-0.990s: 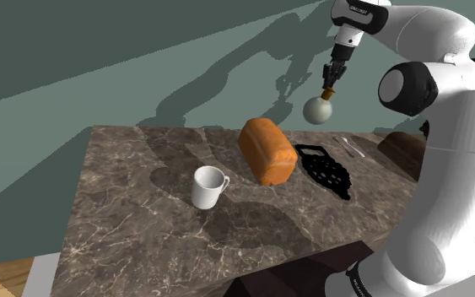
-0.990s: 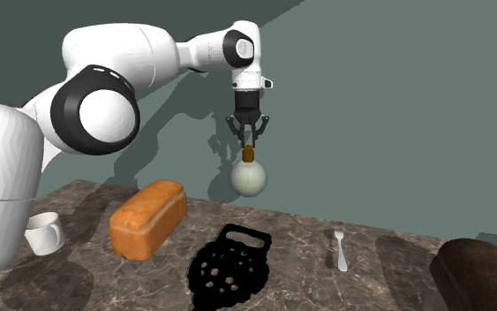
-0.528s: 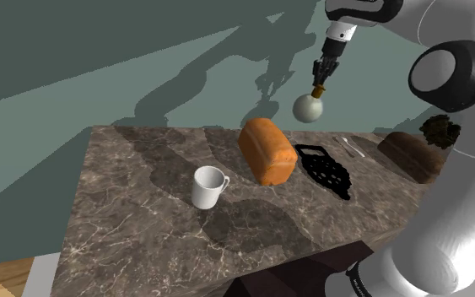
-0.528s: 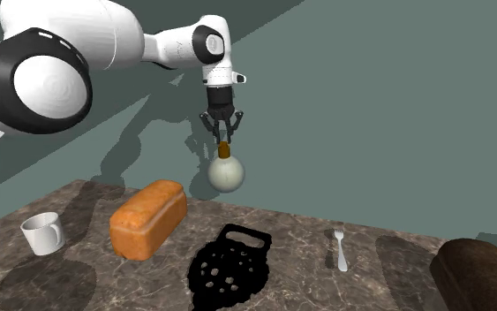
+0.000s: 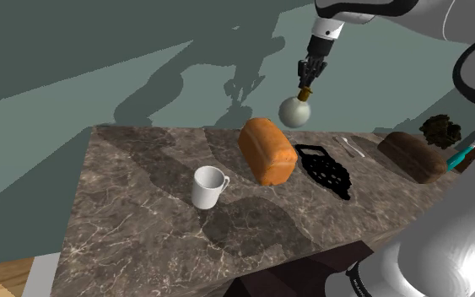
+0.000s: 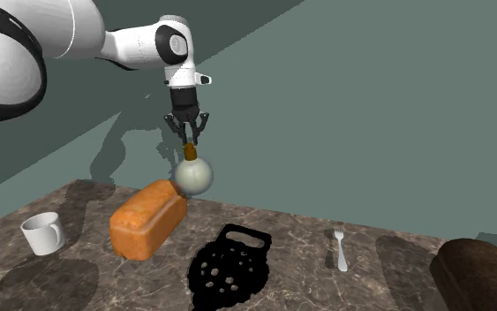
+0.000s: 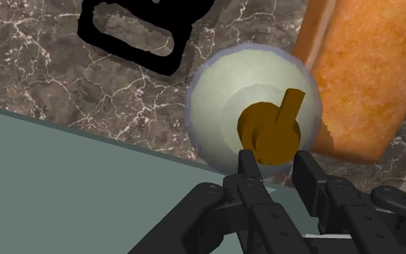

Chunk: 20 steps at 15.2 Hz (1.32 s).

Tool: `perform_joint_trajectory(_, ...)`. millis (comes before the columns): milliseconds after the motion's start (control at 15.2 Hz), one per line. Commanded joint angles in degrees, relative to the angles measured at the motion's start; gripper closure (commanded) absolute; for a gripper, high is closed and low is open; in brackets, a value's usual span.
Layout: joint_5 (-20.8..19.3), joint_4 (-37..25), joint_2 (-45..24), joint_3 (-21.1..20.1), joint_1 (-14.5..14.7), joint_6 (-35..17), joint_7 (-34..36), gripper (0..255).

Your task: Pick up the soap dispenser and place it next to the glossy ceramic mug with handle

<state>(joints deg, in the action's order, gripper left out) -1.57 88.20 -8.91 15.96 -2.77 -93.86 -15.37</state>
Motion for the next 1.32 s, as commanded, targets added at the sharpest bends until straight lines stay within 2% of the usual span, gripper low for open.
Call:
perform_joint_trajectory(0,-0.56,2.36,2.0,-1.07,1.71,-0.28,2.88,255)
perform_joint_trajectory(528,-1.37,8.4,7.07,-6.03,7.68,-0.77,13.87,255)
perform_joint_trajectory(594,-1.34,7.89,6.64,-5.44,7.03,-0.77,12.54,255)
perform_joint_trajectory(660,-1.34,7.89,6.64,-5.45,7.02,-0.77,12.54,0)
perform_joint_trajectory(924,-2.1,16.69,9.71,-3.9,5.33,-6.17,1.99,0)
perform_joint_trajectory(1254,-2.98,24.55,10.93,-1.36,3.11,-12.42,-11.78,0)
